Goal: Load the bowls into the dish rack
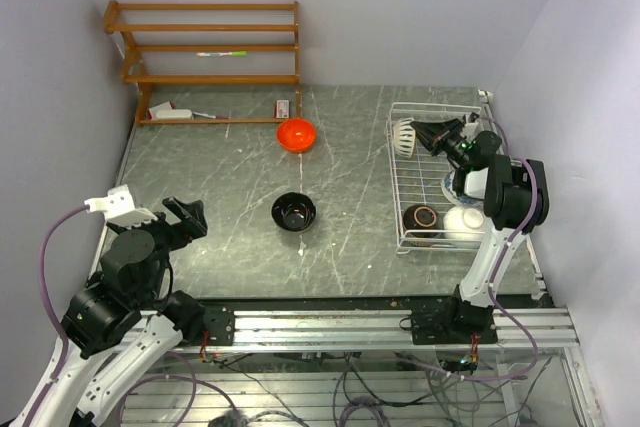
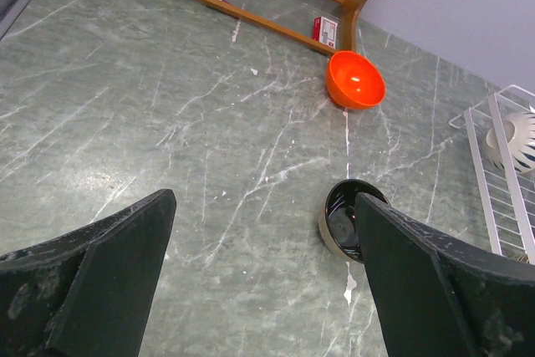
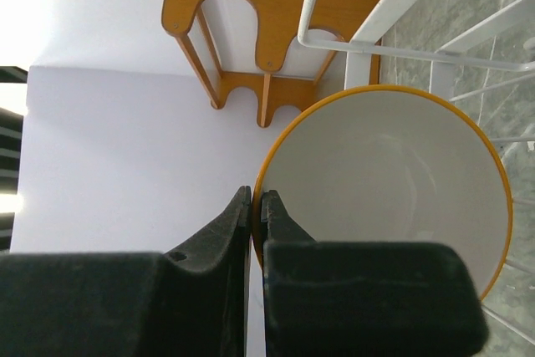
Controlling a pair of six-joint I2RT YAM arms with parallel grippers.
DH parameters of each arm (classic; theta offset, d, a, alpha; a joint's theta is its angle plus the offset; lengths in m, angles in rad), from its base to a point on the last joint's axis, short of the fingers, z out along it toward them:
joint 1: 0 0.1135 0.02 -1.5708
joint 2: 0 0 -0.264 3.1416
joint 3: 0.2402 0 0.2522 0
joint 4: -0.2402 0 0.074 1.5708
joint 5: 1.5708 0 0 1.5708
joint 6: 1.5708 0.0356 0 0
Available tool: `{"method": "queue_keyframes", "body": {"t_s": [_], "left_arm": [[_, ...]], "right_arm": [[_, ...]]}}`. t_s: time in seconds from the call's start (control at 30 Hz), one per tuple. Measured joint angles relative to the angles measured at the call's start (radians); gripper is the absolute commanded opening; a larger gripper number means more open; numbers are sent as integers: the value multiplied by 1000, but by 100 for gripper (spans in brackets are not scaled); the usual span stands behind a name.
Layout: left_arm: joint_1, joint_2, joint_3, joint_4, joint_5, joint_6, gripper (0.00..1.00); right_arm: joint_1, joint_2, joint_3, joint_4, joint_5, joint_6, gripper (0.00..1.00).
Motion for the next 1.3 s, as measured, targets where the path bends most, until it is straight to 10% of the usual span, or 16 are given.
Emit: {"method": "queue_keyframes", "body": {"t_s": [0.8, 1.3], "left_arm": [[0, 0, 0, 0, -1, 0, 99], [0, 0, 0, 0, -1, 0, 99]], "right_arm": [[-103, -34, -41, -165, 35, -150, 10], [-107, -120, -4, -522, 103, -414, 46]]}}
